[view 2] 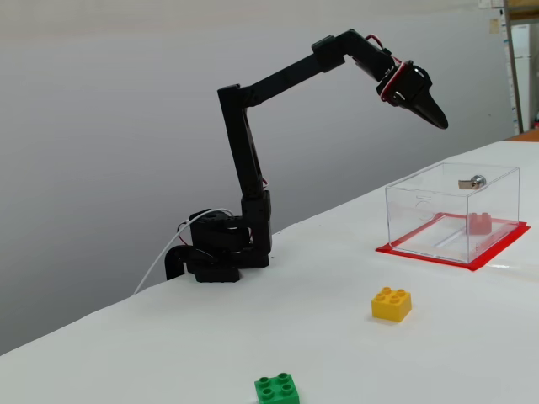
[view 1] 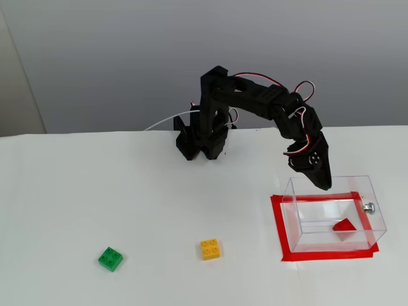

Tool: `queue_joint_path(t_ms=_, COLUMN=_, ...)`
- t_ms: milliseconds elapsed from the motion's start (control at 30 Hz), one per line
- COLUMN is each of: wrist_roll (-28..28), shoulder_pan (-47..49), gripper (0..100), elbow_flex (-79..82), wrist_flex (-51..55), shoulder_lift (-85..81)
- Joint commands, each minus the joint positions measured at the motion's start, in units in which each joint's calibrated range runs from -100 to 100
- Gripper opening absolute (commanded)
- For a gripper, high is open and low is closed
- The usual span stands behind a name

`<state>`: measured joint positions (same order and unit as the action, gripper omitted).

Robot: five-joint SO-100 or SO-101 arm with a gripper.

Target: Pick the red lego brick and place it into the transparent box

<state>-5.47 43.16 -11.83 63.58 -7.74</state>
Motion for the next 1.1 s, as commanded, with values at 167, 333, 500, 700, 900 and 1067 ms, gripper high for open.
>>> queue_joint_path(t_ms=167, wrist_roll=-0.27, shoulder_pan=-12.37, gripper=2, elbow_flex=-0.11, wrist_flex=4.30, shoulder_lift=-12.67)
queue_joint_path(t_ms=333, wrist_roll=-0.27, shoulder_pan=-21.54, gripper=2, elbow_flex=0.07, wrist_flex=5.17, shoulder_lift=-19.37)
queue_joint_path(t_ms=500, wrist_roll=-0.11, shoulder_pan=-29.96, gripper=2, elbow_flex=3.51, wrist_flex=5.00, shoulder_lift=-26.33)
queue_joint_path(t_ms=700, wrist_roll=0.30, shoulder_pan=-39.06, gripper=2, elbow_flex=13.09, wrist_flex=4.39, shoulder_lift=-36.94)
queue_joint_path(t_ms=900, wrist_roll=0.41, shoulder_pan=-47.19, gripper=2, elbow_flex=28.19, wrist_flex=4.30, shoulder_lift=-48.82)
queue_joint_path(t_ms=1067, wrist_roll=2.81, shoulder_pan=-50.37, gripper=2, elbow_flex=42.93, wrist_flex=2.91, shoulder_lift=-59.59)
